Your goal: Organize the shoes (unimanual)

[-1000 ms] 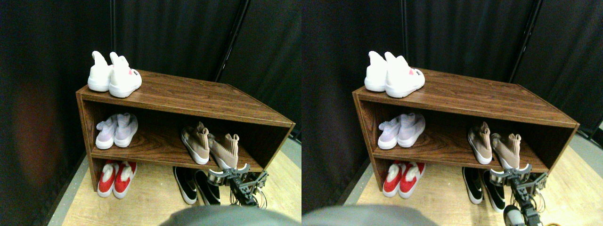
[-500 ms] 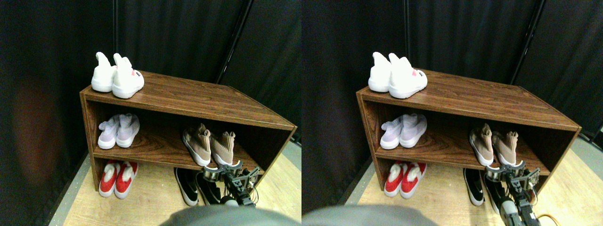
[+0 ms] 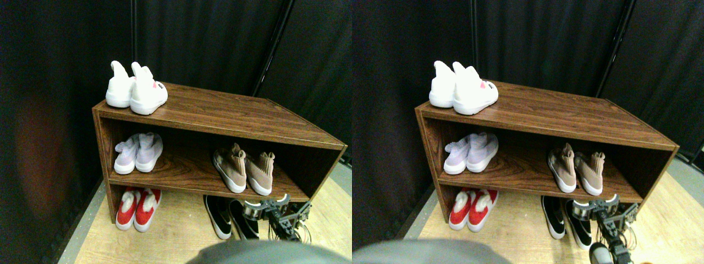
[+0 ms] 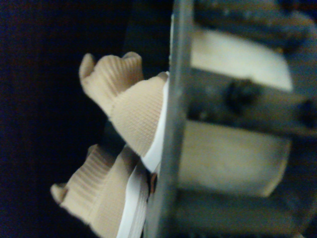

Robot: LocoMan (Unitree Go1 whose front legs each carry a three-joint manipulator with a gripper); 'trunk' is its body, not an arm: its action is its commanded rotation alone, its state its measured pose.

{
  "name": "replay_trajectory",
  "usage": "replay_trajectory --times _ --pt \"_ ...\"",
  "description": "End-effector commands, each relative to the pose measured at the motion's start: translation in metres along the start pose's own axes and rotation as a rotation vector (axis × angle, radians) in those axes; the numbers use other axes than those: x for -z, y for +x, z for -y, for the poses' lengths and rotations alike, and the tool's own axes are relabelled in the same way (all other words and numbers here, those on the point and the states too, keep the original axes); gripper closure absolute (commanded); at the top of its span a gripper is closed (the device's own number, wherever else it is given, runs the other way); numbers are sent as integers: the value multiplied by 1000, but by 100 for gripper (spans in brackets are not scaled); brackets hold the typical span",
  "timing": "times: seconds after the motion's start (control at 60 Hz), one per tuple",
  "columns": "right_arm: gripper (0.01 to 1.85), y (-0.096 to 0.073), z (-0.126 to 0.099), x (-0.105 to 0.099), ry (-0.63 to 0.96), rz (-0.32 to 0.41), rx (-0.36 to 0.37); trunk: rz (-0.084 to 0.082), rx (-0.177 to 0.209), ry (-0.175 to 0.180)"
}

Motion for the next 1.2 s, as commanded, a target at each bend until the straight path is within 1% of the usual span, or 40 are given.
replay_trajectory --times 0.017,0.067,0.083,0.1,0.117,0.133,0.183,0.2,0.233,0.267,0.3,0.333,0.35,0.367,0.383,0.417,0.433,0.45,0.467,0.5,0.55,0.567,0.617,0.667,0.75,0.783,0.817,0.867,0.9,0.917,0.95,0.967,1.0,1.017,1.05,1.083,1.1,1.133,1.167,1.2 --pt "26 -14 -16 -4 -24 11 -76 -7 -3 11" --pt "23 -24 -19 -7 -10 6 -98 -7 -3 11" --pt "23 -24 -19 -7 -10 6 -98 -7 0 11" --pt "26 -30 -20 -9 -1 7 -118 -7 0 11" --pt "26 -30 -20 -9 -1 7 -118 -7 0 11" --pt "29 -34 -21 -11 -10 -4 -130 -7 0 11" --pt "33 -44 -24 -15 -26 7 -147 -7 2 10" --pt "38 -48 -25 -18 -29 16 -159 -7 2 10" --pt "42 -50 -26 -19 -27 23 -165 -7 4 10" --pt "51 -58 -28 -24 -43 57 -162 -7 4 10" --pt "63 -63 -31 -28 -44 73 -158 -6 6 10" --pt "88 -68 -34 -35 -55 97 -150 -6 6 10" --pt "94 -69 -35 -37 -58 105 -146 -6 6 10" --pt "104 -72 -36 -41 -75 115 -142 -6 6 10" --pt "109 -73 -37 -43 -87 119 -140 -6 6 10" --pt "137 -77 -40 -48 -74 134 -139 -6 6 10" --pt "145 -78 -40 -49 -75 149 -136 -6 6 10" --pt "145 -78 -40 -49 -75 149 -136 -10 11 11" --pt "162 -80 -42 -51 -85 186 -128 -10 11 11" --pt "179 -82 -45 -53 -108 222 -131 -10 11 11" --pt "180 -84 -49 -58 -122 249 -149 -10 11 11" --pt "180 -85 -51 -60 -147 269 -153 -10 11 11" --pt "180 -86 -53 -62 -187 286 -165 -10 11 11" --pt "180 -82 -54 -68 -199 281 -192 -10 11 11" --pt "180 -75 -57 -73 -212 269 -189 -11 6 7" --pt "180 -71 -59 -75 -241 290 -183 -11 6 7" --pt "180 -69 -59 -76 -240 288 -185 -11 2 4" --pt "180 -57 -60 -78 -235 267 -194 -11 2 4" --pt "180 -55 -60 -78 -237 265 -195 -10 -1 4" --pt "180 -44 -59 -79 -217 272 -182 -10 -1 4" --pt "180 -41 -58 -79 -210 265 -179 -11 -2 4" --pt "180 -33 -55 -81 -195 250 -171 -11 -2 4" --pt "180 -21 -52 -82 -144 283 -135 -12 -4 4" --pt "180 -18 -51 -83 -130 301 -123 -12 -4 4" --pt "180 -7 -47 -86 -139 299 -97 -10 -8 3" --pt "180 -5 -46 -86 -138 303 -89 -10 -11 5" --pt "180 0 -44 -87 -130 312 -72 -10 -11 5" --pt "180 9 -39 -91 -92 305 -55 -10 -13 3" --pt "180 14 -36 -93 -91 306 -54 -10 -13 3" --pt "180 19 -32 -95 -87 311 -35 -9 -15 2"
